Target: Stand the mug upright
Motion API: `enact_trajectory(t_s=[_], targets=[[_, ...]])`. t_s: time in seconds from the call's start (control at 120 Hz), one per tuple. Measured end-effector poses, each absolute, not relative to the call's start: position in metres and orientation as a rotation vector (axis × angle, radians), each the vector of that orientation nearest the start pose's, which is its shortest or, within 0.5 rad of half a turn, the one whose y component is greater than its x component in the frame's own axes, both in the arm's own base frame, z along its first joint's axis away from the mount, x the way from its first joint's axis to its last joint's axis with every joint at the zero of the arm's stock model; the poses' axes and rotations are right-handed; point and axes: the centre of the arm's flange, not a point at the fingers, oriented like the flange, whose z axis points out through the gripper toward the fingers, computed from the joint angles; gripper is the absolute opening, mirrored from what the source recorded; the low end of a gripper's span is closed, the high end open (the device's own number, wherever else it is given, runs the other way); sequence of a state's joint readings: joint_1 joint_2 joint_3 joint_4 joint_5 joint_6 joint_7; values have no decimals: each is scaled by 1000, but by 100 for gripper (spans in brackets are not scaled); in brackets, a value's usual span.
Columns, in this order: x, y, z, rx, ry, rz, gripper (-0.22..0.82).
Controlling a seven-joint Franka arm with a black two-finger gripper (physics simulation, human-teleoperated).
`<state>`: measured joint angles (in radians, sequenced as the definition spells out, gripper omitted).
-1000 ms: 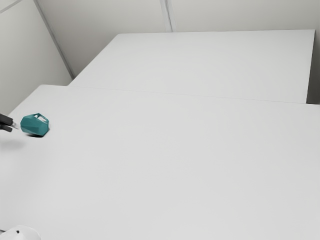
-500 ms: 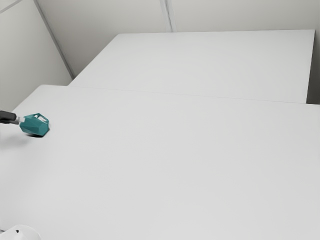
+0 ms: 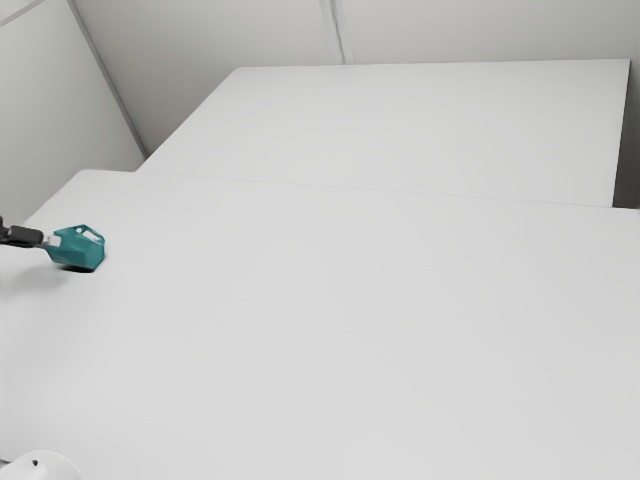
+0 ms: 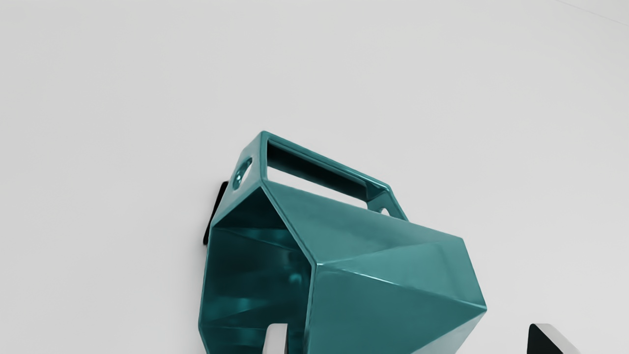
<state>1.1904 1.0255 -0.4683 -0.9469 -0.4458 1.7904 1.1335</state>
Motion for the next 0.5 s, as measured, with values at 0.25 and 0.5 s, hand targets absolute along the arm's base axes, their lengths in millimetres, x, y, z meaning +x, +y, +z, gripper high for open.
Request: enact_trajectory(t_s=[0.25, 0.5], targets=[[513, 584, 295, 2453, -152, 861, 38], [516, 581, 303, 2427, -177, 897, 7]])
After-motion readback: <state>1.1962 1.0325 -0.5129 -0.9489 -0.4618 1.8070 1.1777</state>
